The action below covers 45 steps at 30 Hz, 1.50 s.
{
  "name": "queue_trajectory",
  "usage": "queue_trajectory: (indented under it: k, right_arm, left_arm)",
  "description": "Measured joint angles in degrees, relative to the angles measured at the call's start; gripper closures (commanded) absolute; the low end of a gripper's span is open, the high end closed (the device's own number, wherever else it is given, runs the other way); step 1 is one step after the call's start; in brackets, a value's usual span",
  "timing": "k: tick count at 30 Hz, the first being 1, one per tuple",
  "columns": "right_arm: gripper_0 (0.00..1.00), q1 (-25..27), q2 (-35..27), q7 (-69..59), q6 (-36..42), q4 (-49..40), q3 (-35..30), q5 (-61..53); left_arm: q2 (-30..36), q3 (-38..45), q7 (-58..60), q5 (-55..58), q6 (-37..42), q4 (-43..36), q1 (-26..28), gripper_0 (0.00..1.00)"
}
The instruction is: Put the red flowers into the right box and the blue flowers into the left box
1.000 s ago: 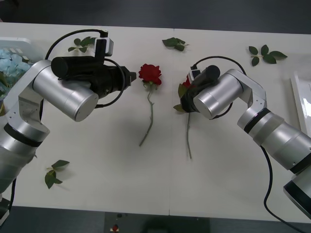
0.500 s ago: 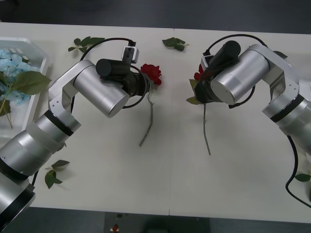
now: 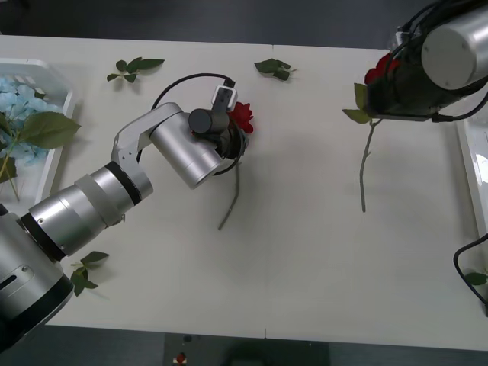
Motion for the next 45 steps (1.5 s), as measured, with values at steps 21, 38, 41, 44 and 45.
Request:
queue_trajectory:
  k: [21,38,41,44,45]
  right_arm:
    - [1.00,4.5,-5.0,6.9,7.8,-0.3,-25.9,7.9]
    - [1.00,9.9,-5.0,20.9,1.0,6.8,-40.9,13.1]
    - [1.00,11.2,-5.0,20.9,-3.1,8.6,-40.9,14.2]
    - [1.00,11.9,-5.0,21.0,-6.7,12.0,-40.9,14.9]
    - [1.00,11.9,-5.0,21.0,-7.5,13.1,-41.0,14.9]
  left_arm:
    - [-1.9,-4.1,1.8,0.0,-0.7,2.7,-0.6,0.00]
    - [-4.5,-4.7,1.9,-4.2,-0.9,6.5,-0.6,0.00]
    - [-4.5,-4.7,2.0,-5.4,-1.0,6.6,-0.6,0.00]
    - [-4.5,-4.7,2.9,-7.5,-2.2,6.7,-0.6,0.00]
    - [-4.5,-4.7,3.1,-7.6,-2.4,6.7,-0.6,0.00]
